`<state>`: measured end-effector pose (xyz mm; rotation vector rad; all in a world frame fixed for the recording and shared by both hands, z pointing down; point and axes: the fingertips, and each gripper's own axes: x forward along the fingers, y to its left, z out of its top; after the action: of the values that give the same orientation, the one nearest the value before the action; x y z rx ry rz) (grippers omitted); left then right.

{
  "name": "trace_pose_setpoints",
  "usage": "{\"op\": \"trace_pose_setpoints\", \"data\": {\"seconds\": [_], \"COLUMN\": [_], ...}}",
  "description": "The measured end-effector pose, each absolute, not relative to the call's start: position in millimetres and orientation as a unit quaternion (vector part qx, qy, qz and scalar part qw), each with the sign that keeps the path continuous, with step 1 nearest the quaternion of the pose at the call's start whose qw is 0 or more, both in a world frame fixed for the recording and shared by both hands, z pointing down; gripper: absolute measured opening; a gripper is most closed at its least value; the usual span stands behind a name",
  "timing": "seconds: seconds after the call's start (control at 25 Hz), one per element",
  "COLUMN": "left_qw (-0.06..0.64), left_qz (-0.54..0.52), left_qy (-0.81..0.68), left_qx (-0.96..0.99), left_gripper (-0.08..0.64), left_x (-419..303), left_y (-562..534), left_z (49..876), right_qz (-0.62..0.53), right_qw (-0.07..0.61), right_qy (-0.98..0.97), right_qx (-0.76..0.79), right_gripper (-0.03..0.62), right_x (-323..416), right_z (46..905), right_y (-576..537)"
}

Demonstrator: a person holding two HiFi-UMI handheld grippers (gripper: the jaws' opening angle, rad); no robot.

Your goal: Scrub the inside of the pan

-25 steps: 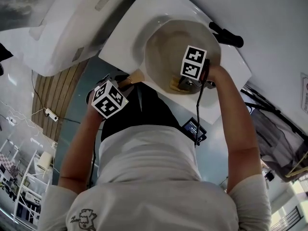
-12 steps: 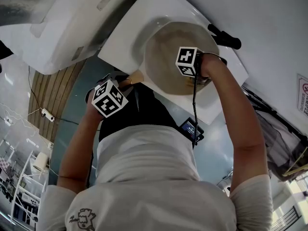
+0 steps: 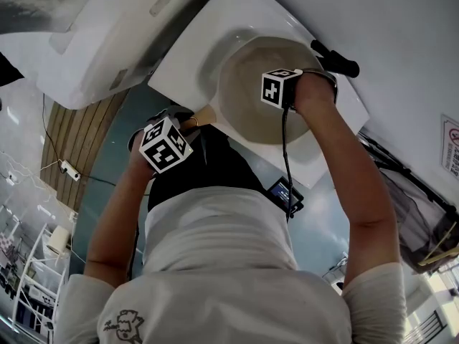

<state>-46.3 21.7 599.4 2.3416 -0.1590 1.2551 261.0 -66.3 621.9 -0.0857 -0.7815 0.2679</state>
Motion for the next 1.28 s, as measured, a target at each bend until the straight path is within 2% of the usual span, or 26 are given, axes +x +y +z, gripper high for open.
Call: {"op": "trace_pose_setpoints", "data": {"seconds": [0.32,0.64,0.84,1.28], "left_qw": [0.235,0.233,0.230,0.229], "left_qz": [0.458,0.459,0.458,0.457], "left_qy": [-0.055,-0.057,-0.060,-0.065], "left_qx": [0.856,0.856,0.856,0.857], "left_gripper": [0.156,0.156,0.156,0.155], "left_x": [-44,-45,-45,-46], "left_y": [21,20,20,20], "left_z": [598,598,598,599], "right_qz": [-0.080,-0.179,-0.195,-0.092], "right_qw": [0.906,0.818,0.759,0.613], "right_qy": [-0.412,-0.533,-0.608,-0.781], "right_qx": [0.053,0.121,0.127,0.071], "right_gripper": [0.063,0.063,0.063,0.064], "right_x": [237,179,137,60], "right_z": [617,624,636,650], "right_y": [-137,-173,-171,-112]}}
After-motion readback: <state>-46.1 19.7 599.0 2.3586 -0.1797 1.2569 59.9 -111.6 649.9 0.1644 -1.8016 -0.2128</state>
